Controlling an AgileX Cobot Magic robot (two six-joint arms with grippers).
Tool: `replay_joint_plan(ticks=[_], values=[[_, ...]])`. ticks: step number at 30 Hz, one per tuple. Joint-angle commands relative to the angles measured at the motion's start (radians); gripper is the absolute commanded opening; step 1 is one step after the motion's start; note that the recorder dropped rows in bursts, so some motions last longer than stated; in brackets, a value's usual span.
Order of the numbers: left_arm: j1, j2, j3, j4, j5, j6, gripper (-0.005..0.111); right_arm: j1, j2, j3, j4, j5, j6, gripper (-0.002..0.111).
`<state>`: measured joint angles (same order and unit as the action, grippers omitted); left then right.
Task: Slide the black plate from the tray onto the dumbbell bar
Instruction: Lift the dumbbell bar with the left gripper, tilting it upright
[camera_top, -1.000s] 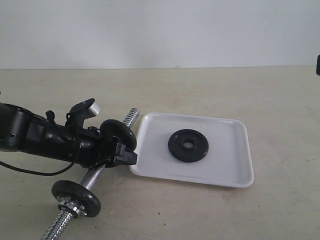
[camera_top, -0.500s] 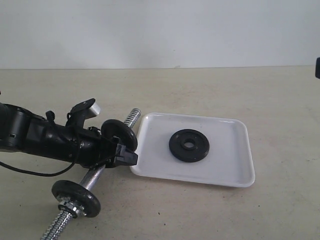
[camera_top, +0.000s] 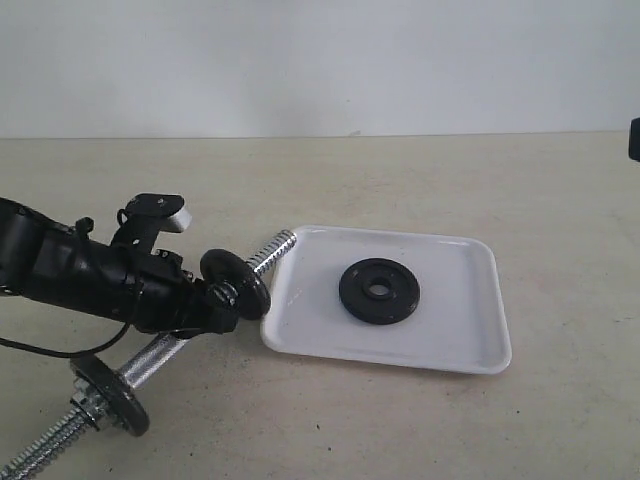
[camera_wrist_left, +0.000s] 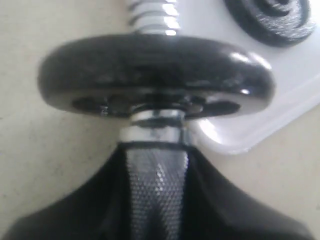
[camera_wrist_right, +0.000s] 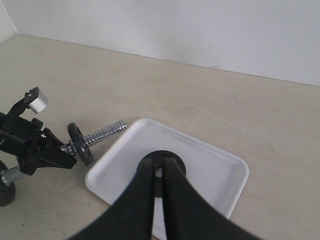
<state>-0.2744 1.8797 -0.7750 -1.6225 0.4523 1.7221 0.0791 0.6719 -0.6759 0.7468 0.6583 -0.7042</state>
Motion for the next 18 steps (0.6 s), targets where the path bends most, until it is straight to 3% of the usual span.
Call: replay_joint_plan(ticks=[1,18], values=[[-0.004,-0.071,-0.006,0.013,-0.009,0.034,0.004,0.001,0.002,0.004,-0.001,0.004,-0.004,0.004],[-0.004,-0.091,-0.006,0.099,-0.014,0.029,0.004,0.001,0.002,0.004,-0.001,0.004,-0.004,0.004]])
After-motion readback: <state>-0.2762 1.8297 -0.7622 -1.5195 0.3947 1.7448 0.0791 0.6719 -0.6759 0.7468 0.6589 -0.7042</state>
